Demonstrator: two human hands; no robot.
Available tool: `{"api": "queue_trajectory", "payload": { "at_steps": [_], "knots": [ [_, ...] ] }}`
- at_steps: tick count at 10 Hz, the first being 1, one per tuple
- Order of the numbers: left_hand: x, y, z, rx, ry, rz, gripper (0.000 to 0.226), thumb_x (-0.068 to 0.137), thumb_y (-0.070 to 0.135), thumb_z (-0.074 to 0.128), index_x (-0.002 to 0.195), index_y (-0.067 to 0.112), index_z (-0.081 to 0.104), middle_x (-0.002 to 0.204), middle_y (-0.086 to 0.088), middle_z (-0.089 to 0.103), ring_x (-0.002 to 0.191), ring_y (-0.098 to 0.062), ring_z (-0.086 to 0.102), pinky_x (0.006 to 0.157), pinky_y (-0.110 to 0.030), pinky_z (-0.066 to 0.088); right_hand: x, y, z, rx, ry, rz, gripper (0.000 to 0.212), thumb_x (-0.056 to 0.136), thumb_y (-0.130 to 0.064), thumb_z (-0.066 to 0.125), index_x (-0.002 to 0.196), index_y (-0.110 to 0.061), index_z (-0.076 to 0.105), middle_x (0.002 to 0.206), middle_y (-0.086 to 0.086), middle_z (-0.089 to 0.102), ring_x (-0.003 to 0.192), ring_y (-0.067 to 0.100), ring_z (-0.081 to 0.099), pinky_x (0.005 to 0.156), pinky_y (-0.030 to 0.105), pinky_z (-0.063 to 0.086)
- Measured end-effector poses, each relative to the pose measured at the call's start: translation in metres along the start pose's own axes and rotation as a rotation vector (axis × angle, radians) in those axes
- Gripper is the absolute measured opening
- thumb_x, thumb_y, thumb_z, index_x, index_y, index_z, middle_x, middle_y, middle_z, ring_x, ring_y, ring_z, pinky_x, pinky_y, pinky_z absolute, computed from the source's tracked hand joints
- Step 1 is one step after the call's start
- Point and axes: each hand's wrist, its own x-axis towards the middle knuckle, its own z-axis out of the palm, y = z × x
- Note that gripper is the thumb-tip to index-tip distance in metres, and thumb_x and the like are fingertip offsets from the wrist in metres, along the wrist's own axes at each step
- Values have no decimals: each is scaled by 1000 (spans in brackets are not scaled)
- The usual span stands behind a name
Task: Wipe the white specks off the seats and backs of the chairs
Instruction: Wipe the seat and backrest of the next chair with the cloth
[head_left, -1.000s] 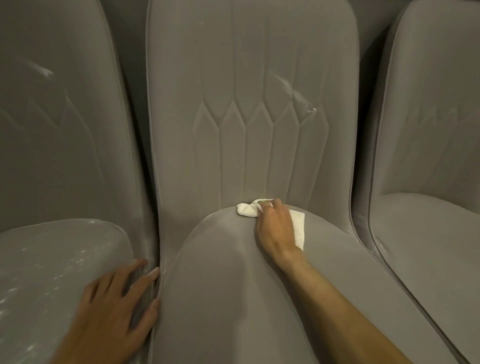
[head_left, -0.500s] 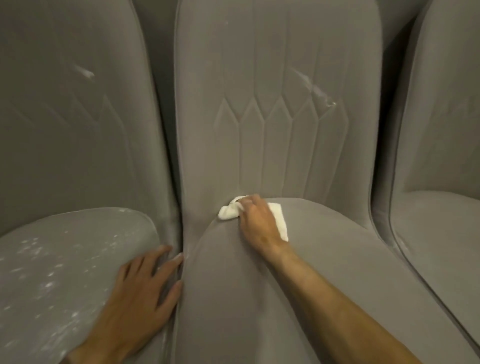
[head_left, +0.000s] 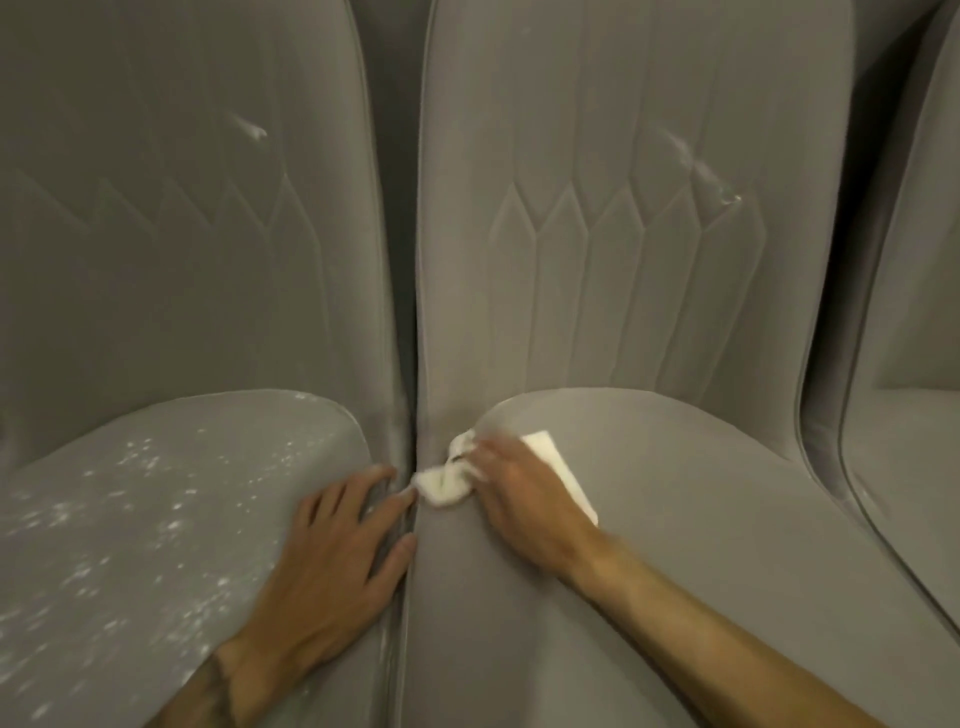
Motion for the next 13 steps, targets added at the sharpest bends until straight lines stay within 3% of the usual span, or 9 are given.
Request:
{"api": "queue_trajectory", "payload": {
  "at_steps": [1,3,4,5,6,8,10,12,13],
  "knots": [
    [0,0,0,-36,11,-12,53,100,52,32,144,35,57,151,4,47,134,-19,45,106,-34,31,-21,-4,-1,108,-92,-195,28,104,-22,47,127,-20,62,128,-1,60,119,16,57,107,26,41],
    [-2,0,0,-134,136,-152,49,101,33,39,149,26,51,147,1,51,133,-18,46,109,-30,28,2,-13,6,30,52,25,25,104,-24,46,123,-22,63,122,-4,58,113,17,57,102,24,42],
    [-2,-1,1,-77,140,-228,52,98,33,40,146,20,57,148,-4,55,131,-23,50,110,-39,37,-35,-26,11,119,-86,-241,27,106,-28,46,129,-30,59,129,-13,57,120,6,54,105,16,36],
    [0,-3,-6,-39,81,-217,57,96,40,31,139,21,64,140,1,62,123,-22,57,102,-40,43,-18,-25,0,175,-95,-236,24,106,-22,48,123,-21,65,121,-5,62,113,8,57,102,20,41],
    [2,-15,-10,9,25,-150,62,97,50,27,144,25,59,144,5,58,126,-19,54,105,-36,41,1,-26,4,123,34,-18,24,102,-18,51,120,-19,67,115,-5,58,103,6,52,98,28,44],
    [-3,-26,-3,2,35,-108,60,104,51,22,151,28,51,149,5,53,132,-17,49,111,-37,36,-62,-45,-1,163,-287,-177,35,101,-23,41,132,-32,55,133,-13,49,123,6,47,100,14,35],
    [-5,-21,-7,17,59,-114,55,102,46,30,143,25,61,139,4,62,120,-18,58,100,-38,47,-5,-44,-2,69,-14,-28,27,101,-12,53,124,-17,65,116,2,59,110,19,55,99,35,44],
    [-3,-24,-3,56,97,-78,52,97,40,35,132,22,70,130,2,68,111,-23,63,89,-41,50,-49,-41,-6,30,-189,-276,33,106,-28,47,138,-33,53,142,-9,48,130,9,47,109,27,36],
    [11,-19,-2,40,176,-87,51,95,42,38,123,18,71,122,-2,69,106,-27,66,87,-44,50,-36,-7,-12,-58,-45,-225,26,108,-35,44,127,-39,60,134,-18,56,126,8,51,108,27,36]
  ]
}}
